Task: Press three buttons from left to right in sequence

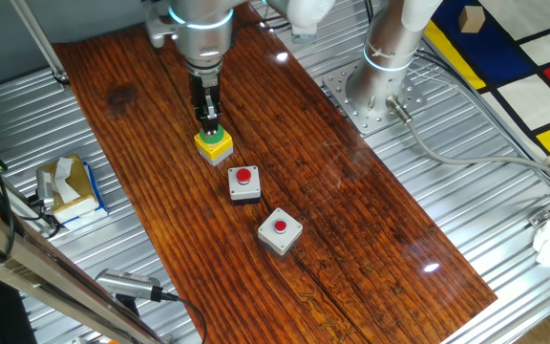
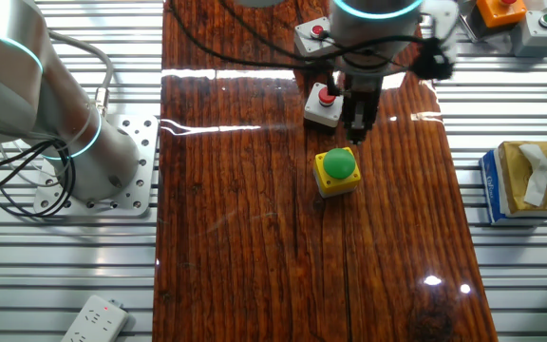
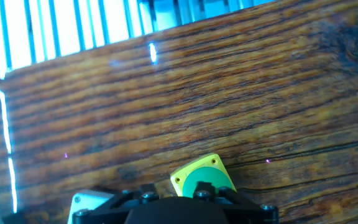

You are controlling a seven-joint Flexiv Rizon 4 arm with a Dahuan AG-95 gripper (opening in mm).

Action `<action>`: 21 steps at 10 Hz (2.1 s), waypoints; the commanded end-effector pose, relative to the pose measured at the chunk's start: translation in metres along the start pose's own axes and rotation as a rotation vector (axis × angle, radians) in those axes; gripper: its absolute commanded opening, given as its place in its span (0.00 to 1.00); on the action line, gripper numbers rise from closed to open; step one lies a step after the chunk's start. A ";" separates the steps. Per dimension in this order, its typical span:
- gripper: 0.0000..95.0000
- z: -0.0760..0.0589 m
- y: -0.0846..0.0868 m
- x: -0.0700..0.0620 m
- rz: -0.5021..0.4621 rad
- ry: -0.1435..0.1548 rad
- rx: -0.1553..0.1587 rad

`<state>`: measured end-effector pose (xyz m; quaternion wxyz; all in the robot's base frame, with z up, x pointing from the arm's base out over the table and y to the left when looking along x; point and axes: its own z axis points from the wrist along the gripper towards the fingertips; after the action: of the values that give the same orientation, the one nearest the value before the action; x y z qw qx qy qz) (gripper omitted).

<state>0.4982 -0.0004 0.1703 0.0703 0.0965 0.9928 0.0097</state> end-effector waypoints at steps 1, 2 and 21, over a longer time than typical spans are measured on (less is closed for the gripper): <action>0.00 0.001 0.001 -0.002 0.021 -0.012 -0.004; 0.00 0.001 0.001 -0.002 0.021 -0.013 -0.004; 0.00 -0.004 -0.018 -0.003 0.014 -0.031 -0.004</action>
<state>0.4961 -0.0195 0.1742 0.0850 0.1037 0.9909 0.0113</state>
